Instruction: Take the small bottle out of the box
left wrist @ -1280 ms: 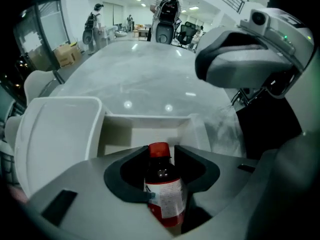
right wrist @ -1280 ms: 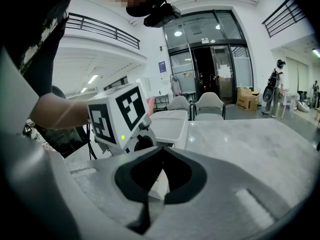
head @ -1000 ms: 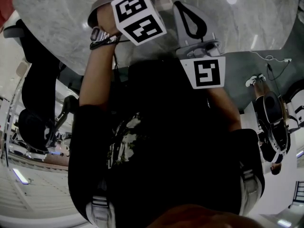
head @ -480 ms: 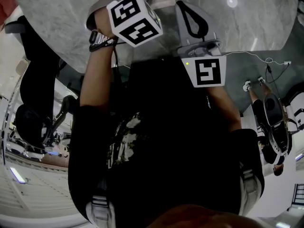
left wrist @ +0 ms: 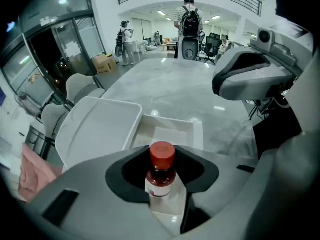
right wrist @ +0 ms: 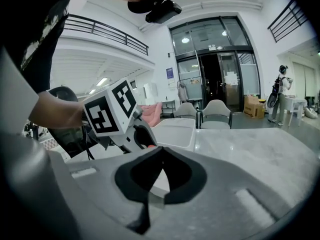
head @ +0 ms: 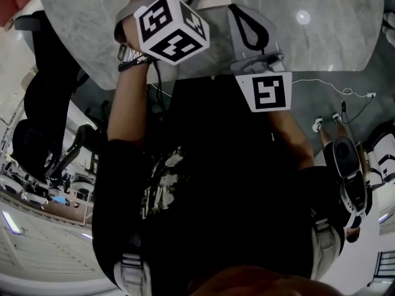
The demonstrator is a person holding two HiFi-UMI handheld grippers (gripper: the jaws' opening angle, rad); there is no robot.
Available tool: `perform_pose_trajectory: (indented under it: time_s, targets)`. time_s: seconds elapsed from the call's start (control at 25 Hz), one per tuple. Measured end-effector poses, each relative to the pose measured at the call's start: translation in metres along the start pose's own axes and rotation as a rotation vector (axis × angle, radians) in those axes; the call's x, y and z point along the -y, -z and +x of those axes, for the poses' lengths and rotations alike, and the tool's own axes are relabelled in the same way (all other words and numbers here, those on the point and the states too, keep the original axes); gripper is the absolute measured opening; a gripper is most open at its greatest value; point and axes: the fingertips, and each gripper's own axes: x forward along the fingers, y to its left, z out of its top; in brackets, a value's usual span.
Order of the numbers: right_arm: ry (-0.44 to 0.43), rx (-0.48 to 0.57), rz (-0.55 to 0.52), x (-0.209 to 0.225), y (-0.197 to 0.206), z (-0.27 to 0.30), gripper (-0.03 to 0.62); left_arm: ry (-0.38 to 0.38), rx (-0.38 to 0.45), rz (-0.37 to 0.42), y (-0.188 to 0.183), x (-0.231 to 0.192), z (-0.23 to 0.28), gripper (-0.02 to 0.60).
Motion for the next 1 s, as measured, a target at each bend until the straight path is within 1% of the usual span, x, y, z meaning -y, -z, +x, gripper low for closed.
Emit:
perform_pose_trajectory:
  time_s: [0.16,0.24,0.36,0.48,0.6,0.76,0.88,1.0]
  targets:
    - [-0.034,0.014,-0.014,0.011,-0.01,-0.017,-0.005,-0.042,0.013,-0.035,-0.019,0.004,-0.015,0.16]
    - [-0.049,0.016,-0.026,0.022,-0.014,-0.028,-0.005,-0.066,0.021,-0.047,-0.034,0.006,-0.022,0.16]
    - [-0.057,0.03,-0.047,0.04,-0.013,-0.04,-0.005,-0.107,0.059,-0.082,-0.055,0.004,-0.029,0.16]
    - [-0.039,0.036,-0.055,0.052,-0.008,-0.047,-0.005,-0.117,0.117,-0.142,-0.066,0.005,-0.035,0.16]
    - [-0.008,0.048,-0.066,0.055,-0.016,-0.06,-0.005,-0.117,0.169,-0.181,-0.075,0.011,-0.055,0.16]
    - [0.053,0.099,-0.067,0.054,-0.042,-0.076,-0.005,-0.13,0.228,-0.181,-0.083,0.016,-0.086,0.16]
    - [0.08,0.123,-0.077,0.054,-0.048,-0.078,-0.005,-0.131,0.263,-0.171,-0.084,0.015,-0.095,0.16]
    - [0.105,0.161,-0.086,0.052,-0.064,-0.082,-0.005,-0.151,0.301,-0.169,-0.085,0.013,-0.113,0.16]
